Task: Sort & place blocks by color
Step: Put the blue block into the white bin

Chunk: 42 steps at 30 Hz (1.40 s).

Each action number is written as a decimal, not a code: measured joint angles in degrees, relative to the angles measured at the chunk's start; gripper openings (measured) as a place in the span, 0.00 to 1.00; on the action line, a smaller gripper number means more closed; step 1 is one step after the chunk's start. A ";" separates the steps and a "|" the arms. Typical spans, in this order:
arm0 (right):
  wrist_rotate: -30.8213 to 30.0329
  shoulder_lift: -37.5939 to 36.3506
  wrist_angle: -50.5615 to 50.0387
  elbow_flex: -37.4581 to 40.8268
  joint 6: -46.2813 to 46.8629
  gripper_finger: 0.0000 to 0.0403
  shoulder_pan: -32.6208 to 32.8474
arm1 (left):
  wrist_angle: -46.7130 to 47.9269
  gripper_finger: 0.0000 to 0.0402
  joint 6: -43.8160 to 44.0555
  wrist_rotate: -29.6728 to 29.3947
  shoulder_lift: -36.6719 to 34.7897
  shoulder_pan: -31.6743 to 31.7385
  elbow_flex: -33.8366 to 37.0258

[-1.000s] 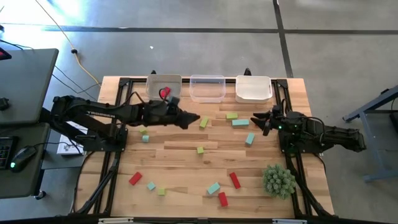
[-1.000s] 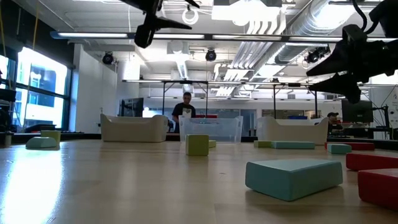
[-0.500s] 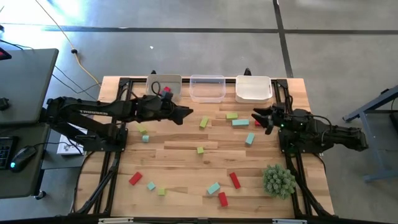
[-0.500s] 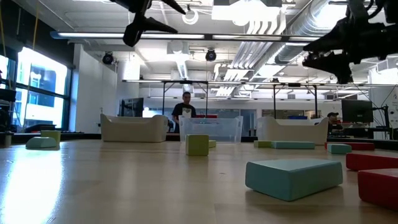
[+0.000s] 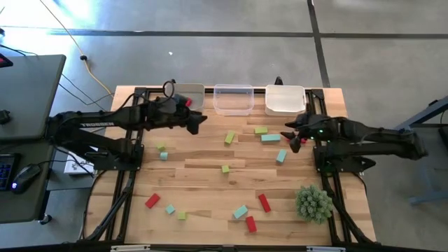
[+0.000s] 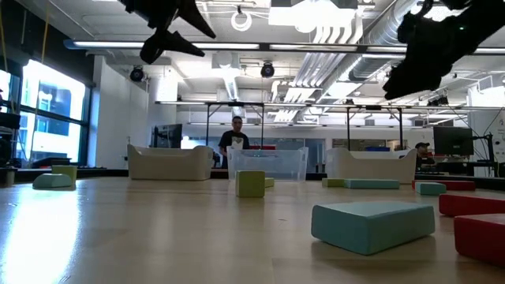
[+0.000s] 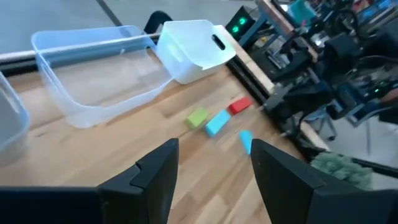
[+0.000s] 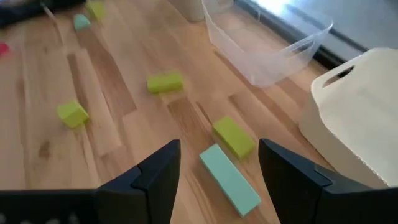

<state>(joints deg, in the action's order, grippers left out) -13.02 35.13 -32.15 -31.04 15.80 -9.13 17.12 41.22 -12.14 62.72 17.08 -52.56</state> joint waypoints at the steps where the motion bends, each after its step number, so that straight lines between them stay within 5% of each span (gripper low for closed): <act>1: 0.19 1.60 -0.04 -0.67 -0.22 0.51 -0.02 | 0.56 0.47 -0.70 0.17 -0.13 0.43 0.00; 16: 6.92 24.21 -4.48 -13.29 0.20 0.51 -6.98 | 1.43 0.47 -10.15 6.09 -0.12 6.66 0.02; 25: 10.20 36.44 -16.94 -23.91 -7.25 0.51 -10.03 | 1.61 0.47 -16.65 6.70 -0.11 8.21 0.02; 42: 12.49 52.17 -21.97 -24.38 -24.00 0.51 -9.99 | 5.09 0.47 -20.77 10.03 -0.09 9.27 0.07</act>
<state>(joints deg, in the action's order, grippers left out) -0.53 87.30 -54.12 -55.42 -8.20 -19.11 22.21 20.44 -2.11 62.63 26.35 -52.49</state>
